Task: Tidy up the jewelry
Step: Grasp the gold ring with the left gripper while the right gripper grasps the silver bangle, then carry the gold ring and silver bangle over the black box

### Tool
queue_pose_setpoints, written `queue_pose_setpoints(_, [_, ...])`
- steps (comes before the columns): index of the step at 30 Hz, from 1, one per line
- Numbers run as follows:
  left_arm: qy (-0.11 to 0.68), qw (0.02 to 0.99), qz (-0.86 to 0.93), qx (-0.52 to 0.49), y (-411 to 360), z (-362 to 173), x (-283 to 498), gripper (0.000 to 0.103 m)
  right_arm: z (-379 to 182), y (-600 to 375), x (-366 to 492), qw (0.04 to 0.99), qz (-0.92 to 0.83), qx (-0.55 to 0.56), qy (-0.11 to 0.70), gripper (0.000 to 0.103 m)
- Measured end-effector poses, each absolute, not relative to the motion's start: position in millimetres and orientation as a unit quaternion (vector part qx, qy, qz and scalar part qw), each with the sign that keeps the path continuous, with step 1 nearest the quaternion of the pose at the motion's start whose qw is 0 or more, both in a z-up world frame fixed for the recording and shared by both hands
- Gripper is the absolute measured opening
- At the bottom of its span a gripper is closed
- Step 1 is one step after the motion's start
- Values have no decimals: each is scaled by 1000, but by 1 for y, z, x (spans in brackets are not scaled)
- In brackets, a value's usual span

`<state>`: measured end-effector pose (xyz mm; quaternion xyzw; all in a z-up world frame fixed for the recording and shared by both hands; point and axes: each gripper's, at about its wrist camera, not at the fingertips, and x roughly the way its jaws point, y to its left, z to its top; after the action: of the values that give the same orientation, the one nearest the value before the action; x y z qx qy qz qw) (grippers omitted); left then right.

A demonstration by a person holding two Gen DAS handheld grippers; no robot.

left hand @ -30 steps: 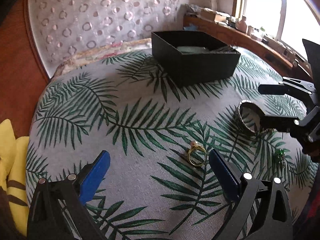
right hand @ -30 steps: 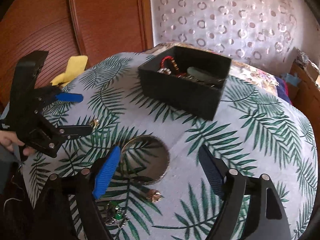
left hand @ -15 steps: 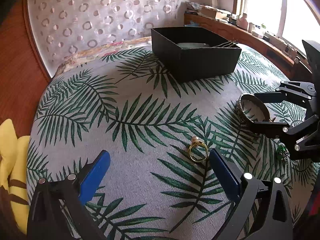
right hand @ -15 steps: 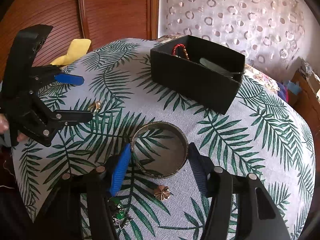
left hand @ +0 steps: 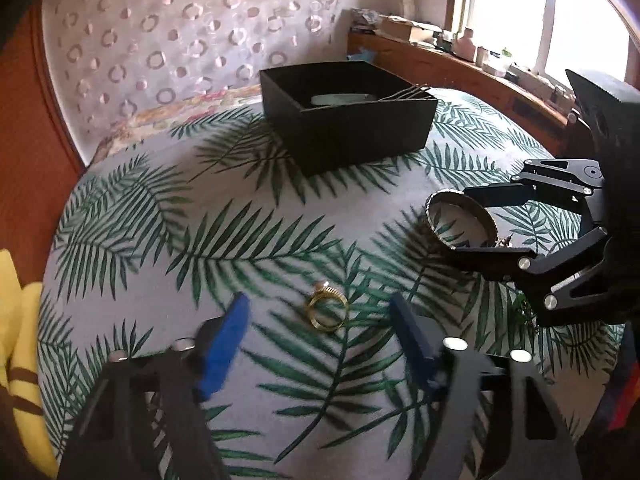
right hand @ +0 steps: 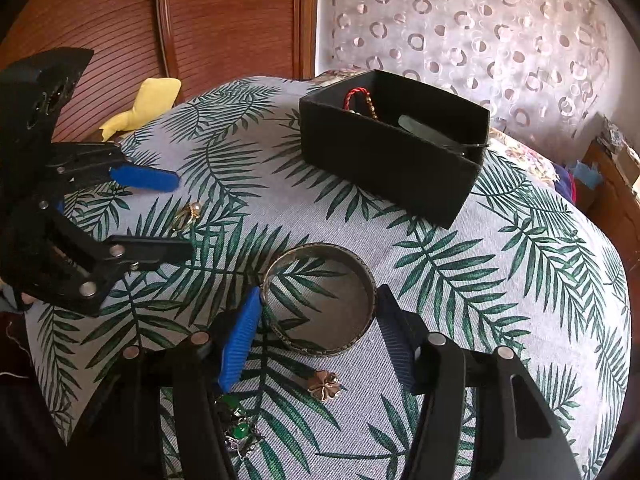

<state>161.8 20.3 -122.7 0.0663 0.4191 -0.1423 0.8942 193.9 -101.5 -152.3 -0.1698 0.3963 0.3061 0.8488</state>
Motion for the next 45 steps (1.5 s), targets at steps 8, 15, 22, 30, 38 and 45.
queue_pose_setpoints(8, [411, 897, -147, 69, 17, -122, 158, 17, -152, -101, 194, 849, 307, -171, 395, 61])
queue_pose_setpoints(15, [387, 911, -137, 40, 26, -105, 153, 17, -149, -95, 190, 854, 299, -187, 382, 60])
queue_pose_setpoints(22, [360, 923, -130, 32, 29, -84, 153, 17, -123, -100, 197, 869, 298, -165, 360, 60])
queue_pose_setpoints(30, [340, 931, -128, 35, 29, -64, 163, 18, -87, -109, 221, 887, 281, -149, 335, 60])
queue_pose_setpoints(38, [336, 932, -133, 34, 26, -55, 180, 18, -76, -114, 267, 895, 254, -133, 342, 60])
queue_pose_setpoints(45, [334, 932, -131, 39, 22, -48, 200, 18, -77, -110, 299, 895, 245, -125, 352, 60])
